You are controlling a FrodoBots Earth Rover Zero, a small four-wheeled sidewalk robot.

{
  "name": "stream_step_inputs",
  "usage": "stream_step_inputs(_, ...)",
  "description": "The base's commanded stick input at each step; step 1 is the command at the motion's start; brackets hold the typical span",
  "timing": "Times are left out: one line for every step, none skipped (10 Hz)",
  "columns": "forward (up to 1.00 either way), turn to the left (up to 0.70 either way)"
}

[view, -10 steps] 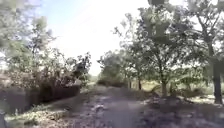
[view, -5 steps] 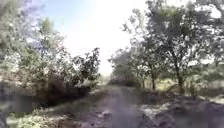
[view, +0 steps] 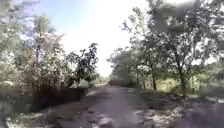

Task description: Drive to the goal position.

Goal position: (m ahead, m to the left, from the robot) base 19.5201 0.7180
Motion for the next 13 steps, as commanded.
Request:
stream_step_inputs(0.7, 0.0)
stream_step_inputs(0.7, 0.0)
stream_step_inputs(0.7, 0.0)
stream_step_inputs(0.7, 0.0)
stream_step_inputs(0.7, 0.0)
stream_step_inputs(0.7, 0.0)
stream_step_inputs(0.7, 0.12)
stream_step_inputs(0.7, 0.35)
stream_step_inputs(0.7, 0.35)
stream_step_inputs(0.7, 0.35)
stream_step_inputs(0.7, 0.23)
stream_step_inputs(0.7, 0.16)
stream_step_inputs(0.7, 0.06)
